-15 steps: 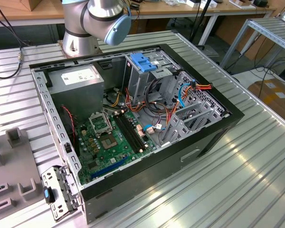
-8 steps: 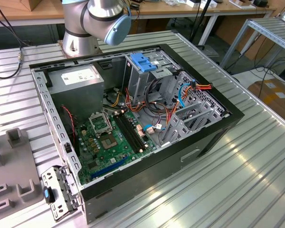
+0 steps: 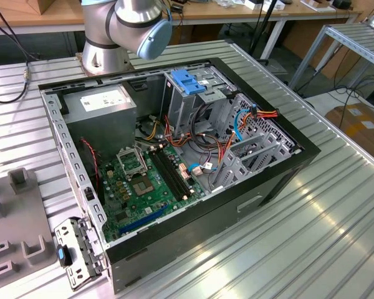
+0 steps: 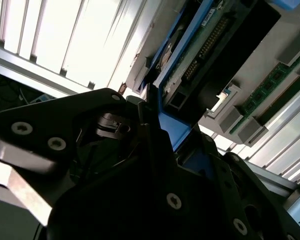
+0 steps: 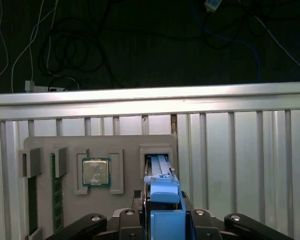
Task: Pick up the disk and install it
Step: 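Pick up the disk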
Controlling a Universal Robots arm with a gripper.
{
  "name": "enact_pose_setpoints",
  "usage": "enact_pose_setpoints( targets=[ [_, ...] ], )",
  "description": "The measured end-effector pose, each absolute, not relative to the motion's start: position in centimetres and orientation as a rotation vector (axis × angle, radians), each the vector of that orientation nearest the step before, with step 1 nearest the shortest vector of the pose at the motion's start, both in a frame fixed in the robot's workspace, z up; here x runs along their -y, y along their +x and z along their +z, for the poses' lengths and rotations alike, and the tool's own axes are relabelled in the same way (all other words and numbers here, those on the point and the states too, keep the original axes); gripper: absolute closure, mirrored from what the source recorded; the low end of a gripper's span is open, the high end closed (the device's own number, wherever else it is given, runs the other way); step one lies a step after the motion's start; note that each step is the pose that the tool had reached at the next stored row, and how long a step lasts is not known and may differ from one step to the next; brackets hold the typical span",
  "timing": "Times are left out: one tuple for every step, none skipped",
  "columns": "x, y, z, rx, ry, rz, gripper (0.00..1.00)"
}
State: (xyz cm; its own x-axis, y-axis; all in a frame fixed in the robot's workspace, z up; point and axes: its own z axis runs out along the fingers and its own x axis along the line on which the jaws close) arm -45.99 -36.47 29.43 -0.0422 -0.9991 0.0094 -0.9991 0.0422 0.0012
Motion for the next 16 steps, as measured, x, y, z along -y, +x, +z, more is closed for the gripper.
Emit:
enact_pose_setpoints(
  targets=[
    [36.47,-45.99,29.43,2.262,2.169,0.009,0.63],
    [36.47,-45.99,29.43,2.261,2.170,0.009,0.63],
    [36.47,-45.99,29.43,2.257,2.174,0.009,0.63],
    [36.47,-45.99,29.43,2.253,2.179,0.009,0.63],
    [36.47,-45.99,29.43,2.253,2.179,0.009,0.63],
    [36.47,-45.99,29.43,2.252,2.179,0.009,0.63],
    [36.47,-45.99,29.43,2.252,2.179,0.009,0.63],
    [36.47,-45.99,29.43,2.252,2.179,0.009,0.63],
    [36.47,-45.99,29.43,2.252,2.179,0.009,0.63],
    [36.47,-45.99,29.43,2.252,2.180,0.009,0.63],
    [36.47,-45.99,29.43,2.252,2.180,0.009,0.63],
    [36.47,-45.99,29.43,2.252,2.180,0.009,0.63],
    [36.47,-45.99,29.43,2.252,2.180,0.009,0.63],
    [36.47,-46.00,29.47,2.251,2.180,0.009,0.63],
    [36.47,-46.00,29.53,2.251,2.180,0.009,0.63],
    [36.47,-45.99,29.73,2.251,2.180,0.009,0.63]
  ],
)
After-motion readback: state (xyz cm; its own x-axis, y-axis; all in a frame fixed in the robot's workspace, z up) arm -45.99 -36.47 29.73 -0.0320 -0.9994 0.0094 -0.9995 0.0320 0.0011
